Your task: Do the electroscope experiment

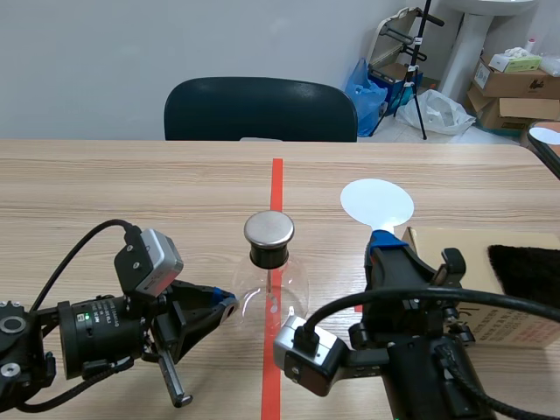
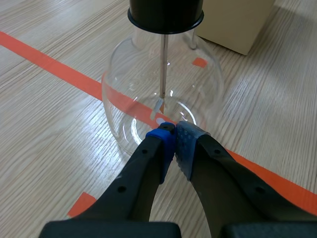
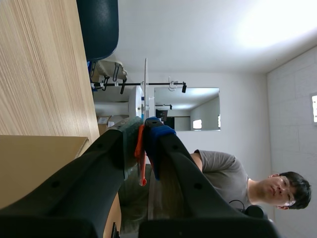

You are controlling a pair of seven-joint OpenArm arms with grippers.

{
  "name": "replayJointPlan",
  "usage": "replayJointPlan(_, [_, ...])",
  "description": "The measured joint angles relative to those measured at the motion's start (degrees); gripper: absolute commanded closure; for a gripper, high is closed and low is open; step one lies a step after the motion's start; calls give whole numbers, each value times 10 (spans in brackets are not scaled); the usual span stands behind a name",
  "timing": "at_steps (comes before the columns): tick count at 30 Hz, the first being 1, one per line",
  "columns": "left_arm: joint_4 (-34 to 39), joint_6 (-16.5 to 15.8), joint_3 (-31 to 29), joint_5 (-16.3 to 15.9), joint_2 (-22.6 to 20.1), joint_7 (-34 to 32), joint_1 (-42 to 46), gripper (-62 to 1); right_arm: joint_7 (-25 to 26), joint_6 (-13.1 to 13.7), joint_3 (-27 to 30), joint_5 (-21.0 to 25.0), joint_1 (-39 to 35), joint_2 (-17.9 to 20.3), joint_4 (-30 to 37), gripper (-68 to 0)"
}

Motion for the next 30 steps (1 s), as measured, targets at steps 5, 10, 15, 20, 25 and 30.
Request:
replayJointPlan(5, [0, 0, 0, 0, -7, -3, 0, -27, -2, 0, 0, 0, 0, 0, 0, -10])
replayJointPlan(10, [0, 0, -8, 0, -8, -4, 0, -27, -10, 0, 0, 0, 0, 0, 0, -10])
replayJointPlan(15, [0, 0, -21, 0, -8, -4, 0, -27, -9, 0, 0, 0, 0, 0, 0, -10])
replayJointPlan(20, [0, 0, -23, 0, -8, -4, 0, -27, 21, 0, 0, 0, 0, 0, 0, -10])
replayJointPlan(25, [0, 0, -23, 0, -8, -4, 0, -27, 74, 0, 0, 0, 0, 0, 0, -10])
replayJointPlan(30, [0, 0, -23, 0, -8, -4, 0, -27, 132, 0, 0, 0, 0, 0, 0, -10])
